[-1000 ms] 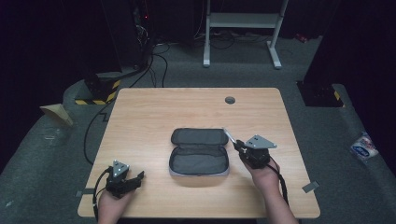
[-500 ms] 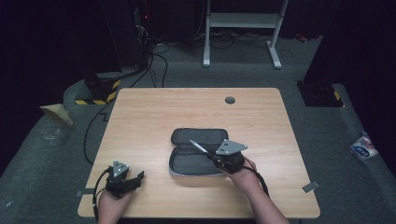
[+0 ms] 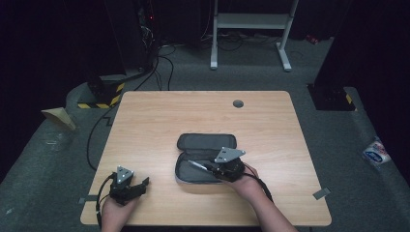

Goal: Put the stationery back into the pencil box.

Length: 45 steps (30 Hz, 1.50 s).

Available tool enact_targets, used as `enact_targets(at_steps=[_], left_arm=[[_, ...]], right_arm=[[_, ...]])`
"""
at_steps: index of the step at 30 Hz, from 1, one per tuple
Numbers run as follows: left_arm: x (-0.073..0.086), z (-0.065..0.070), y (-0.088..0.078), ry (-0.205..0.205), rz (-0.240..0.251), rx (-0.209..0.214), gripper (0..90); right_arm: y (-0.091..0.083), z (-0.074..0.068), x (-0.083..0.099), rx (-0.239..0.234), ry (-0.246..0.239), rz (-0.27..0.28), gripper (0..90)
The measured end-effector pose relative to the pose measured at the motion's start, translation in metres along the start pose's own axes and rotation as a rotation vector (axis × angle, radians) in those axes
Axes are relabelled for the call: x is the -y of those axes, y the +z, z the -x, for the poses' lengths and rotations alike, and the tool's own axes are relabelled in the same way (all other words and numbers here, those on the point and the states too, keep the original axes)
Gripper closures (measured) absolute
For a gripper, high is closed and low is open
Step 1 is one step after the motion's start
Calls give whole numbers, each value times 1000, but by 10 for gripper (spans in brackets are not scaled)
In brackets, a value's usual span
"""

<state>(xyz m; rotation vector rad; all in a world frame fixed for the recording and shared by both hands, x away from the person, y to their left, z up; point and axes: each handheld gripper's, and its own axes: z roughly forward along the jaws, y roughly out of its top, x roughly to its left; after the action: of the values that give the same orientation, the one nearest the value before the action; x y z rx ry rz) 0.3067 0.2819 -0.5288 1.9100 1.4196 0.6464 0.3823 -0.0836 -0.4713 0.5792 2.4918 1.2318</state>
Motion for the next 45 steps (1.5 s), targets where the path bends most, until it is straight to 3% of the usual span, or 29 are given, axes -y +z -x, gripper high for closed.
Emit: enact_targets(at_steps=[5,14,16,22,25,27,34,39,45], left_arm=[[0,0,0,1,1,1,313],[0,0,0,8,0,4,312],[0,0,0,5,2,5,313],[0,0,1,9,1,7,313],[-1,0,1,14,0,8,312],[-1,0,1,15,1,10,312],[-2,0,2,25,-1,23,311],[-3,0,4,28,-2,28,310],[-4,1,4,27,2,25,311]], right_arm=[[-16,6,6,49,31,14,636],[-52,40,47,217,205,24,498],[-60,45,54,256,224,19,473],[-79,60,94,383,332,-50,433],[-84,61,112,423,378,-92,418],[-86,61,120,445,377,-119,410],[-83,58,129,448,419,-166,379],[-82,58,130,431,450,-152,333],[-79,57,128,427,455,-158,310]])
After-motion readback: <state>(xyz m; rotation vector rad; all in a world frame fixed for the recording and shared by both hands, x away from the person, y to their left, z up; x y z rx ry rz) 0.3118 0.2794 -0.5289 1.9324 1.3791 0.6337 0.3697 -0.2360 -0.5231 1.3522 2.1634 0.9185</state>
